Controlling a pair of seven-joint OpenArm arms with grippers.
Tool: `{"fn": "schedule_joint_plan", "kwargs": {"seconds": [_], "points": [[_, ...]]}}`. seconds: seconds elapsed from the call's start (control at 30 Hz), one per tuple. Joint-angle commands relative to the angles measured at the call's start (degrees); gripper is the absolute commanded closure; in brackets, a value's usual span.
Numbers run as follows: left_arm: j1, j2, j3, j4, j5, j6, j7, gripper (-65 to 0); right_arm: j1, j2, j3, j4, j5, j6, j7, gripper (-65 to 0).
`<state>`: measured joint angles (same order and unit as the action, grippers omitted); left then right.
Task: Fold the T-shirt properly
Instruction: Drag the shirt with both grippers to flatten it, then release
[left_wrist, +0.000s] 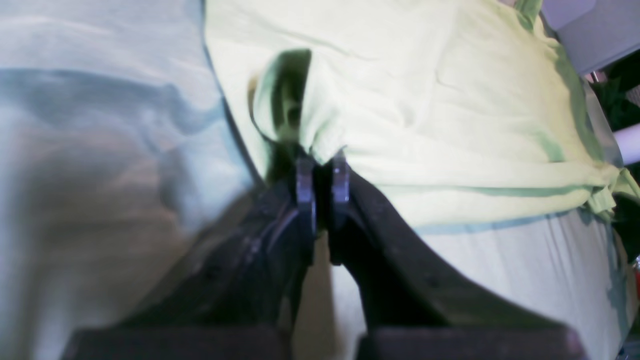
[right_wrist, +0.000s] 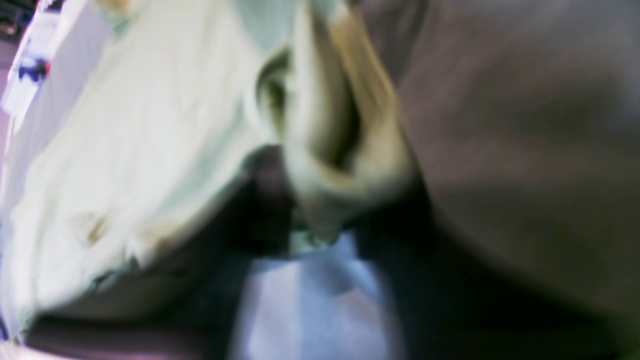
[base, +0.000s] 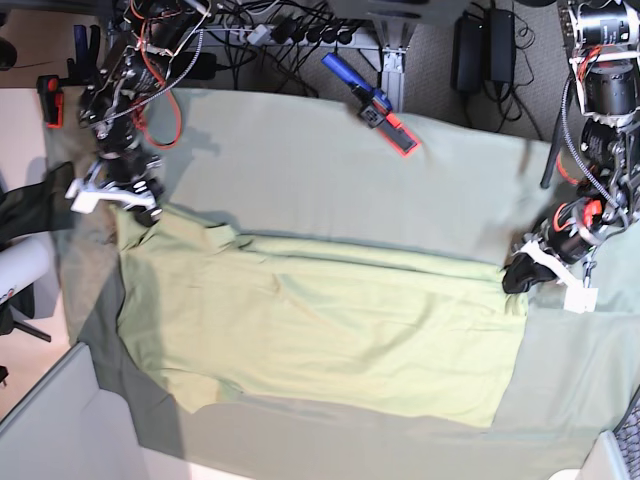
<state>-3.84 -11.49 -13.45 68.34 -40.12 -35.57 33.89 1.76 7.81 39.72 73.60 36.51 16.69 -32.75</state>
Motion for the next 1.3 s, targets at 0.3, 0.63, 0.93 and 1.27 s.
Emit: {"fn": "schedule_joint_plan", "kwargs": {"seconds": [0.3,0.63,0.93,1.27], "points": [[-0.9,-0.6,0.0,0.9,-3.9,-4.4,2.6,0.0,0.5,1.0,-0.1,0.7,0.2,1.6,-1.9,0.0],[0.1,-6.0,-0.1,7.5,-11.6,-4.4,9.9,0.0,-4.3,1.9,-0.1,12.6,1.4,2.0,-6.1,0.0],[8.1,-10.8,-0.1,15.1,-14.6,-4.4,11.4,0.0,-10.0,5.5,0.0,16.1,2.3,2.0,-7.6,0.0],[18.7,-10.8,-3.2,24.0,-15.4,-4.4,11.8,0.0,-18.6,5.7,0.9,21.7,3.7,2.0,-8.1,0.0]]}}
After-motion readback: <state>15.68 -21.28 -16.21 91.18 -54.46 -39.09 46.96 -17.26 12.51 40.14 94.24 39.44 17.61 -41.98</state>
